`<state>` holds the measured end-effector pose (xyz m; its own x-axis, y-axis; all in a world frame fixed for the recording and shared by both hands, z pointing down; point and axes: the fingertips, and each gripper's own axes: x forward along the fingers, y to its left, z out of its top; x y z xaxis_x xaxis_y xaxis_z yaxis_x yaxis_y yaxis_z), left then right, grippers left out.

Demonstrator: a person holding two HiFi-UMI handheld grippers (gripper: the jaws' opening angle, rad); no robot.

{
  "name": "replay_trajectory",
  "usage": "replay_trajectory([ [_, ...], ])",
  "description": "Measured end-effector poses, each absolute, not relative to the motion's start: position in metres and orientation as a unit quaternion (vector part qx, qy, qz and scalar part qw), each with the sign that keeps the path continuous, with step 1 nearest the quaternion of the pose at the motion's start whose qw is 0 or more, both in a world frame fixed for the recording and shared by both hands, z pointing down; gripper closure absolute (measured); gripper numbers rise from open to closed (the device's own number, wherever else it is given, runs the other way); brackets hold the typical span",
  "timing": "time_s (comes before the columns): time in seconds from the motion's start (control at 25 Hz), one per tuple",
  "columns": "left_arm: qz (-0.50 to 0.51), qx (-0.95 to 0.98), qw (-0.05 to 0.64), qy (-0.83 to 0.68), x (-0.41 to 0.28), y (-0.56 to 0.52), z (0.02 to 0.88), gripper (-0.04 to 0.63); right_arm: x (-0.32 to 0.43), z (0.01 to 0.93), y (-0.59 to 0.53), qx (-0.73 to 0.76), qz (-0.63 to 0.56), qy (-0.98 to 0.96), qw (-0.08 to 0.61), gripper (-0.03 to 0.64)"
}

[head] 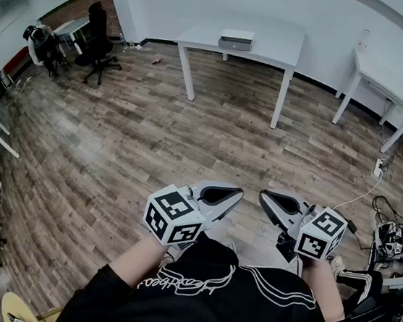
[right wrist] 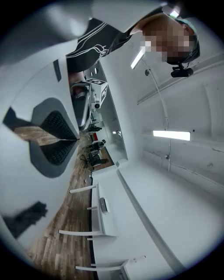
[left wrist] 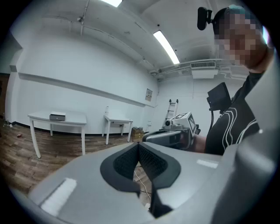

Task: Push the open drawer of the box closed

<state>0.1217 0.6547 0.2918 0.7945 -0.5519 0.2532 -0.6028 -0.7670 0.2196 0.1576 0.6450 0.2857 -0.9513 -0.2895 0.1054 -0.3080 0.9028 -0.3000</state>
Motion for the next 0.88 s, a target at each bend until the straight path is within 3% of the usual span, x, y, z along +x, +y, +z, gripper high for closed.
replay_trajectory([
  [0.4,0.05,0.919,0.196,-0.339,0.064,0.527,0.352,0.588,0.117,0.34,0.521,0.169,0.188,-0.967,0.029,0.607],
  [0.88,0.063,0.894,0.199,-0.397,-0.096,0.311,0.371,0.588,-0.033,0.356,0.297,0.143,0.202,-0.968,0.044,0.607],
])
